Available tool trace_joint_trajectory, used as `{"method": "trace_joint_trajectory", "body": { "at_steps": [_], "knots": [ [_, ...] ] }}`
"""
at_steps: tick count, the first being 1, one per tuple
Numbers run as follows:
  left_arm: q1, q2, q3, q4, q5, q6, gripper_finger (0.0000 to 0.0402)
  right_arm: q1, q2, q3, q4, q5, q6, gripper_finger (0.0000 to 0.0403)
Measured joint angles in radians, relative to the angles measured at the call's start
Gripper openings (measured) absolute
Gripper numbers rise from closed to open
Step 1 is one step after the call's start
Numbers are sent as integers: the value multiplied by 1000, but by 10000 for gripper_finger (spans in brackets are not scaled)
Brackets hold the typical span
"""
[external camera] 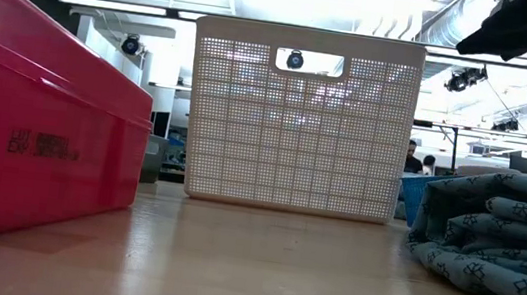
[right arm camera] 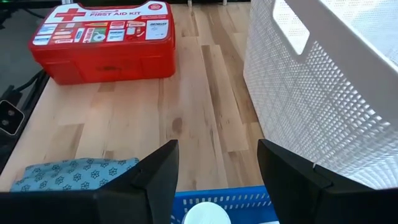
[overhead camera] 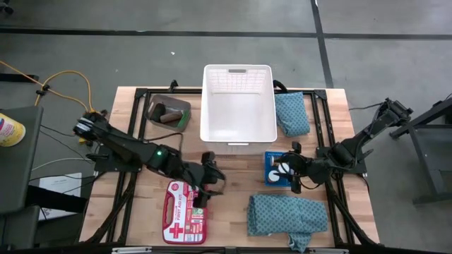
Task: Pick & place medical supplies in basket/bin
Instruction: Put the bottom patient gown into the white bin
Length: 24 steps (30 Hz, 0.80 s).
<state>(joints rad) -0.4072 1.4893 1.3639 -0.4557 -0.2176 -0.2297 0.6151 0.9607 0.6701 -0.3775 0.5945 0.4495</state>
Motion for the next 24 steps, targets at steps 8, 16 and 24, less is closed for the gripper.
{"method": "trace_joint_trajectory", "body": {
  "at_steps": [8, 16, 24],
  "knots": [
    [25, -288, -348, 140, -26, -83, 281, 0, 0, 0, 0, 1, 1, 205],
    [-32, -517, -531, 178, -130, -75, 281, 0, 0, 0, 0, 3, 0, 205],
    [-46, -669, -686, 260, -157, -34, 281, 0, 0, 0, 0, 5, -9, 205]
  ]
}}
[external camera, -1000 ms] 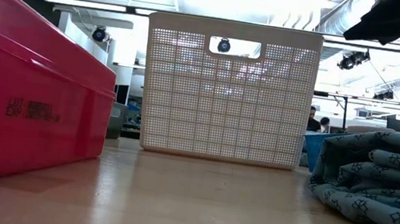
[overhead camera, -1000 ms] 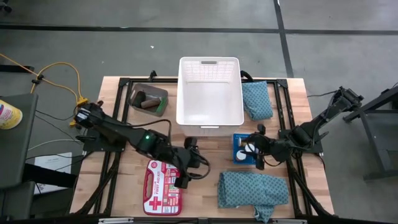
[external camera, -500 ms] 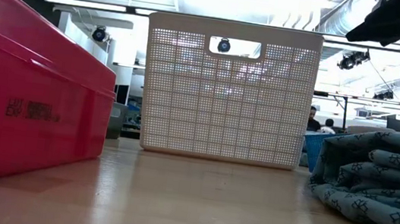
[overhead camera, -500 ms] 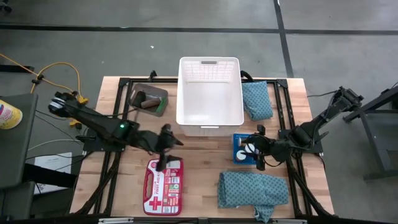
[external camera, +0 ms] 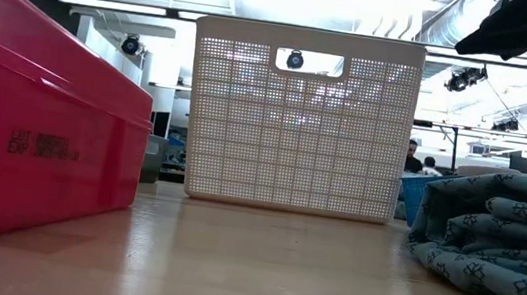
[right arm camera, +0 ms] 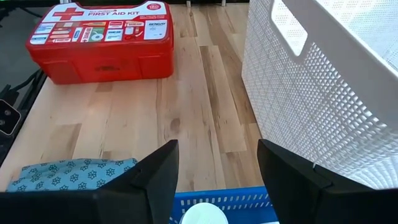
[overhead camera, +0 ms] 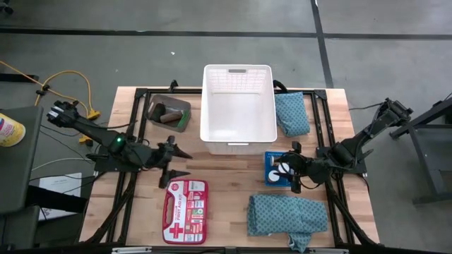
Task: Pick & place medical supplies in basket/bin
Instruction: Put the bottom patient gown into the white bin
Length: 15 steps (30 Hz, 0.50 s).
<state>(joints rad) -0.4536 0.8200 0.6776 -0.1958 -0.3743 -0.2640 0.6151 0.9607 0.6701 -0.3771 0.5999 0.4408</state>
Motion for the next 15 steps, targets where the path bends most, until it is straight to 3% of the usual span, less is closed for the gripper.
{"method": "trace_joint_trajectory", "body": {
  "at_steps": [6, 15],
  "knots": [
    [1, -83, -84, 67, -1, 47, 281, 0, 0, 0, 0, 0, 0, 205],
    [1, -146, -109, 79, -1, 50, 281, 0, 0, 0, 0, -6, 0, 205]
  ]
}}
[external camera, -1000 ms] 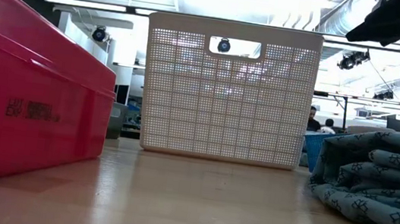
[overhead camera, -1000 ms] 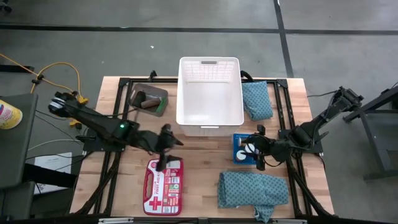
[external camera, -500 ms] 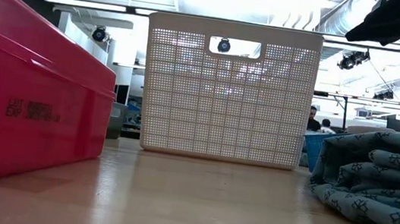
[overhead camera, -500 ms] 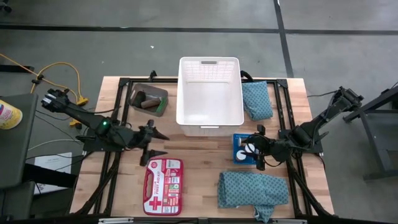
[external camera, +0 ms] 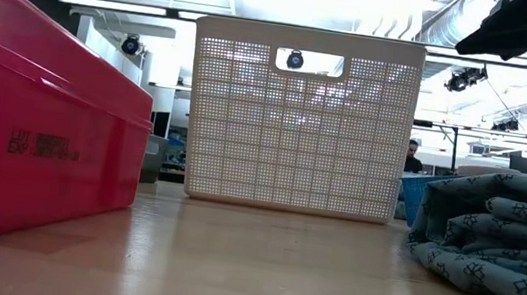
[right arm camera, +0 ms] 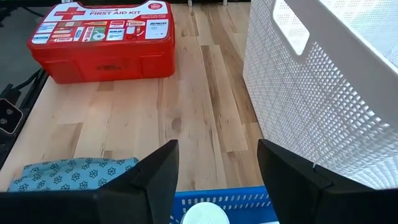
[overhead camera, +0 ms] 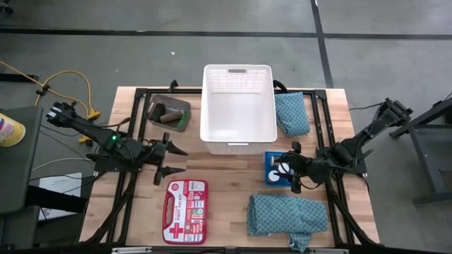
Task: Pick & place medical supplies in basket/bin
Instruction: Put the bottom patient gown into the white bin
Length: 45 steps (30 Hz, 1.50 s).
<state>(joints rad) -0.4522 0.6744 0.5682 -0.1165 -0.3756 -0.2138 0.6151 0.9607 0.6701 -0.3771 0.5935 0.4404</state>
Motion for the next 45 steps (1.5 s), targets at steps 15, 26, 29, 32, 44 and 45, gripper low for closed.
{"method": "trace_joint_trajectory", "body": {
  "at_steps": [15, 26, 29, 32, 44, 45],
  "knots": [
    [0, -4, 0, -3, -22, 5, 281, -36, 19, 1, 9, 229, 406, 205],
    [0, -4, 0, -3, -101, 35, 281, -109, 25, 0, 8, 218, 702, 205],
    [0, -4, 0, -4, -111, 61, 281, -113, 25, 0, 9, 109, 684, 205],
    [0, -4, 0, -6, -121, 87, 281, -112, 25, 0, 8, 5, 682, 205],
    [0, -5, 0, -25, -120, 87, 281, -111, 27, 0, 8, -342, 681, 205],
    [0, -5, 0, -26, -120, 87, 281, -111, 27, 0, 8, -359, 681, 205]
  ]
}}
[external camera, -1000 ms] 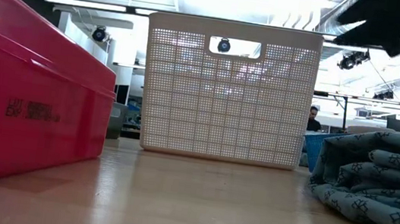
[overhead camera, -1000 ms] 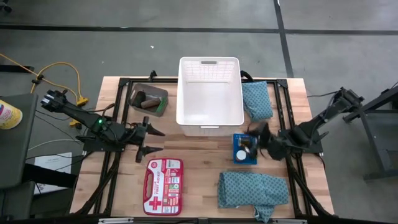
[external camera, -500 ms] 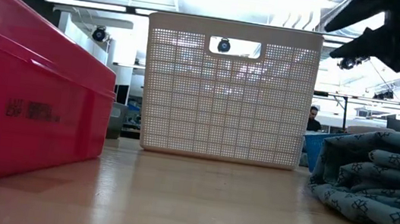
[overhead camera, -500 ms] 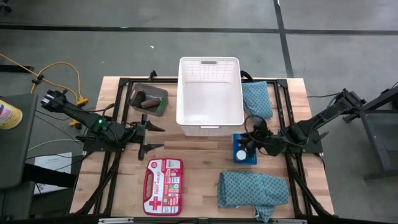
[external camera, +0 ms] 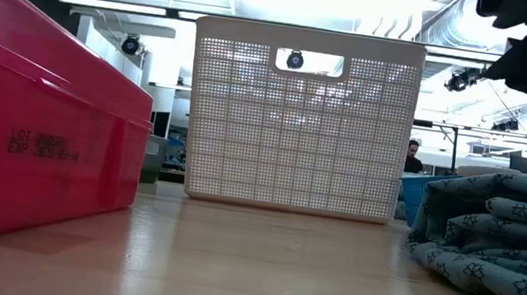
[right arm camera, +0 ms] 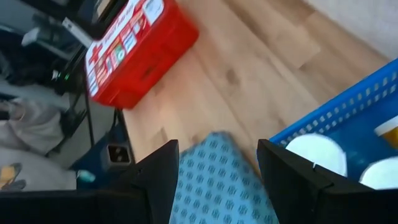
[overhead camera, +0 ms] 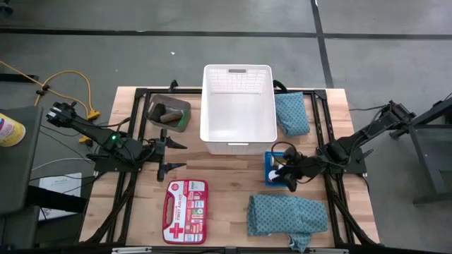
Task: Pick & place medical supplies in basket/bin
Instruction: Put the bottom patient gown into the white bin
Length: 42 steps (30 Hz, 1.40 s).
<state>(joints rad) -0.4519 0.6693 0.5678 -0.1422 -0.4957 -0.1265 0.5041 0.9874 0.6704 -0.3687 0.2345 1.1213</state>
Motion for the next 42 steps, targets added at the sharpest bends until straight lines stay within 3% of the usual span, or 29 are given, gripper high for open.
{"method": "trace_joint_trajectory", "body": {
  "at_steps": [6, 28, 42],
  "knots": [
    [0, 0, 0, -7, 0, -1, 281, 0, 0, 0, 0, -58, 0, 205],
    [0, -18, -4, -11, 3, 24, 281, 0, 0, 0, 0, -58, 0, 205],
    [0, -325, -169, -10, 2, 78, 281, 0, 0, 0, 0, -58, -1, 205]
  ]
}}
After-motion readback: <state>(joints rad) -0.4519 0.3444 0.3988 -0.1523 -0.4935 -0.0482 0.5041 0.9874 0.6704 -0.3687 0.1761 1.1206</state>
